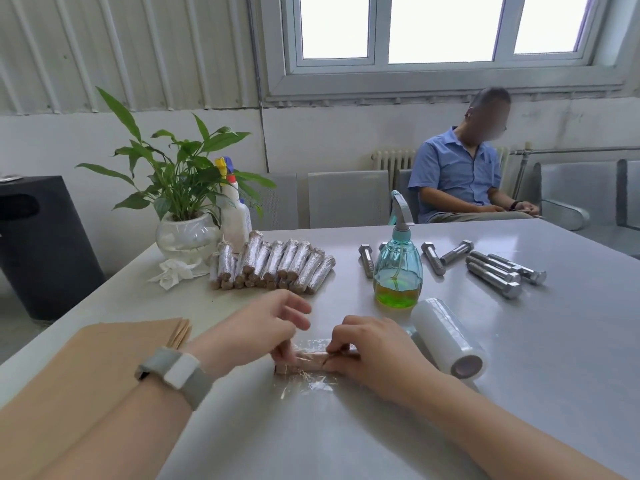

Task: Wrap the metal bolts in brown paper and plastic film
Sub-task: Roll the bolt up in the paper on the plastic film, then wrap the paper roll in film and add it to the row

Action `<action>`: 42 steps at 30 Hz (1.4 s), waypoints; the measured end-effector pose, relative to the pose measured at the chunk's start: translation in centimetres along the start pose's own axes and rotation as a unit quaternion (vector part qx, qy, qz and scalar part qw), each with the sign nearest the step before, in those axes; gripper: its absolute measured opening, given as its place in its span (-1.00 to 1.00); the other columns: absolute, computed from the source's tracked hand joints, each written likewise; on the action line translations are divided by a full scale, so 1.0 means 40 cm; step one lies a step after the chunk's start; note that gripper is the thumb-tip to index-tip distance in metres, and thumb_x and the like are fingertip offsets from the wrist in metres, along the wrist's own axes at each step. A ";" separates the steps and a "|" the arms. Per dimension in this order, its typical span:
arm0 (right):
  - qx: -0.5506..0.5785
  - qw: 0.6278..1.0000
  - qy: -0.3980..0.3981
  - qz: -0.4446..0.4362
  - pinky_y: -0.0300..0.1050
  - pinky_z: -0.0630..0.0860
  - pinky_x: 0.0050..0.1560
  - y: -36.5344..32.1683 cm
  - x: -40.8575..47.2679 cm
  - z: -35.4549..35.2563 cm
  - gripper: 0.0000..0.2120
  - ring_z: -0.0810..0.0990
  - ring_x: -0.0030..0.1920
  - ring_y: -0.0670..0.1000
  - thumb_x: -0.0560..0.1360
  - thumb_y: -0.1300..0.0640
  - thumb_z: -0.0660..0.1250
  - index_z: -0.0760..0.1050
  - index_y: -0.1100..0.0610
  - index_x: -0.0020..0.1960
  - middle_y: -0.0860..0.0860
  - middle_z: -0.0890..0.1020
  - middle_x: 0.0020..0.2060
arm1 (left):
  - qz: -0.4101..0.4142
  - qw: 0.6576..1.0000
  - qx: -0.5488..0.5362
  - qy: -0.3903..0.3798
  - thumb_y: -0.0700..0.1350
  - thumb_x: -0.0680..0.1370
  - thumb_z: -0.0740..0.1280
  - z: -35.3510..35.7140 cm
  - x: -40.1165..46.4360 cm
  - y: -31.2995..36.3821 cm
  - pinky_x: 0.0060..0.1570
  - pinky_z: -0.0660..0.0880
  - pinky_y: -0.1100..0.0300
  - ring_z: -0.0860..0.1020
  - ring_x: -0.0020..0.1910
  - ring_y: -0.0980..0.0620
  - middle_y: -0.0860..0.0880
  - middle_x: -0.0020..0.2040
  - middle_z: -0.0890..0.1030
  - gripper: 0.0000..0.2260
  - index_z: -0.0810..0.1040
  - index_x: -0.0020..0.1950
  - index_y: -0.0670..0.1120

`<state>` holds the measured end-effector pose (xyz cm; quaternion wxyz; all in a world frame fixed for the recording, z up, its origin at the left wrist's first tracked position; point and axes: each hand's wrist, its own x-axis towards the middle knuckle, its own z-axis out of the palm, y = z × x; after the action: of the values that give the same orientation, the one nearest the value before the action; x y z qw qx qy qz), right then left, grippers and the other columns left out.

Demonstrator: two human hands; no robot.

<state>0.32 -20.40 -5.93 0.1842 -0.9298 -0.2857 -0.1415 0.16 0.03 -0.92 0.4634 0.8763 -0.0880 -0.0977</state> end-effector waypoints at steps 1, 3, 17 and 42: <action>0.005 1.000 0.003 0.003 -0.11 0.40 -0.05 0.001 -0.001 0.002 -0.78 0.56 -0.02 -0.05 0.48 -0.17 0.38 0.61 -0.07 0.00 -0.13 0.61 -0.05 | 0.002 1.000 0.015 0.025 -0.35 0.56 0.22 -0.027 -0.007 -0.018 -0.43 0.46 0.28 0.55 -0.46 0.10 -0.03 0.01 0.63 -0.77 0.53 0.09 -0.08; 0.007 1.000 0.005 0.009 -0.12 0.40 -0.03 0.001 -0.003 0.005 -0.78 0.56 -0.01 -0.07 0.48 -0.18 0.38 0.61 -0.08 0.01 -0.14 0.60 -0.04 | -0.012 0.996 0.078 0.041 -0.19 0.54 0.39 -0.068 -0.020 -0.063 -0.41 0.43 0.37 0.52 -0.47 0.22 0.02 -0.08 0.64 -0.92 0.60 0.00 -0.04; 0.003 0.999 0.016 0.030 -0.10 0.38 -0.01 -0.013 -0.014 0.009 -0.79 0.54 0.02 -0.07 0.49 -0.17 0.36 0.60 -0.08 0.03 -0.14 0.59 -0.03 | 0.048 0.947 0.310 0.069 0.26 0.47 0.36 0.002 -0.029 -0.122 -0.03 0.45 0.22 0.51 -0.09 0.18 0.15 -0.07 0.54 -0.73 0.47 -0.08 0.09; 0.107 0.983 0.045 0.142 -0.44 0.29 -0.19 -0.017 -0.086 -0.047 -0.87 0.39 -0.23 -0.23 0.57 0.26 0.22 0.38 0.04 -0.04 0.00 0.60 -0.11 | 0.163 0.937 -0.223 0.216 0.00 0.37 0.51 0.307 0.150 0.074 -0.41 0.38 0.42 0.45 -0.43 0.25 0.12 -0.36 0.51 -0.77 0.49 -0.21 -0.05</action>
<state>-3.10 -22.30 -5.35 0.3139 -0.9283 -0.1558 -0.1245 2.66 -12.85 -5.80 0.6643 0.7242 -0.1033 0.1537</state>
